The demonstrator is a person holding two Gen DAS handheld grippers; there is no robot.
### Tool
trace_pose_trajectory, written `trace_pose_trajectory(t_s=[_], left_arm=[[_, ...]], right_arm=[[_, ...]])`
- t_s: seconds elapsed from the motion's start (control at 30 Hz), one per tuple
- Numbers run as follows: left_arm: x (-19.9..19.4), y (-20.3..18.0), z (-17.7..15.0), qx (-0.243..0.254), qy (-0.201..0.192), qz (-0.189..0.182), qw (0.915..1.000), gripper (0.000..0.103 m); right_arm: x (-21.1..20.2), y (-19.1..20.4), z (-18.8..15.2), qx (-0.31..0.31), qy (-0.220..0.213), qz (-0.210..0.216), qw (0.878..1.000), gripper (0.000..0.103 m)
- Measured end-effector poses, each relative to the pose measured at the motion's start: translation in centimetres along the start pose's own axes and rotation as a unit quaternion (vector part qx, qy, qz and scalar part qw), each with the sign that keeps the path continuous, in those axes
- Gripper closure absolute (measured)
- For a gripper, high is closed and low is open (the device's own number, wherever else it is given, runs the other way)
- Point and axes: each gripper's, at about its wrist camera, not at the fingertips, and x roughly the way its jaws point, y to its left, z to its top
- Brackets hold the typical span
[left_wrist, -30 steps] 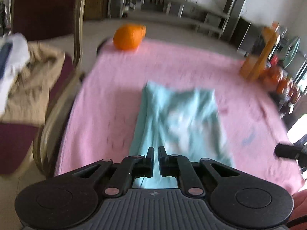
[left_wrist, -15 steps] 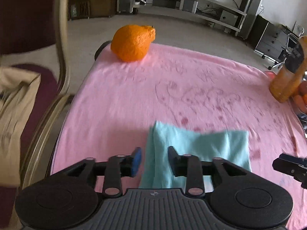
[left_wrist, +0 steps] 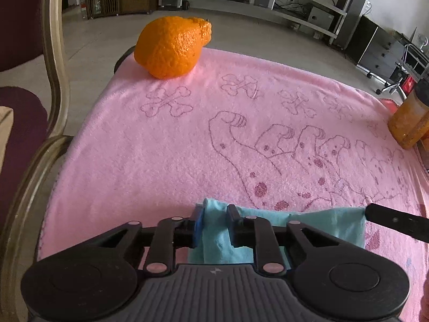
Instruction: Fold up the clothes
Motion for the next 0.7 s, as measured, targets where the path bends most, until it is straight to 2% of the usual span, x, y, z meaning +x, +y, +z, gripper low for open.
trace_pose_trajectory(t_s=[0.03, 0.07, 0.17, 0.2, 0.33, 0.43, 0.53, 0.6, 0.7], left_arm=[[0.1, 0.0, -0.1, 0.002, -0.002, -0.002, 1.0, 0.091], [0.1, -0.1, -0.2, 0.005, -0.005, -0.003, 1.0, 0.1], [-0.3, -0.7, -0.5, 0.019, -0.025, 0.006, 0.9995, 0.101], [-0.7, -0.9, -0.5, 0.023, -0.04, 0.016, 0.9988, 0.101], [-1.7, -1.3, -0.6, 0.02, -0.078, 0.046, 0.9957, 0.101], [-0.2, -1.8, -1.2, 0.036, -0.064, 0.078, 0.9943, 0.099], [0.5, -2.0, -1.6, 0.052, -0.052, 0.098, 0.9925, 0.09], [0.0, -1.9, -1.5, 0.051, -0.054, 0.108, 0.9914, 0.086], [-2.0, -0.7, -1.5, 0.019, -0.051, 0.116, 0.9917, 0.085]], right_arm=[[0.4, -0.1, 0.0, 0.001, 0.002, -0.001, 1.0, 0.061], [0.7, -0.2, 0.0, 0.004, 0.007, 0.001, 1.0, 0.068], [1.5, -0.3, -0.2, 0.009, 0.015, 0.017, 1.0, 0.095], [1.6, -0.2, -0.3, 0.007, 0.016, 0.019, 1.0, 0.097], [1.2, 1.2, -0.8, -0.035, -0.01, -0.031, 0.999, 0.098], [1.7, 1.6, -1.4, -0.056, -0.01, -0.053, 0.997, 0.098], [2.0, 1.7, -1.6, -0.069, -0.008, -0.063, 0.996, 0.097], [1.7, 1.7, -1.3, -0.064, 0.002, -0.06, 0.996, 0.091], [-0.2, 1.5, -0.8, -0.045, 0.008, -0.057, 0.997, 0.082]])
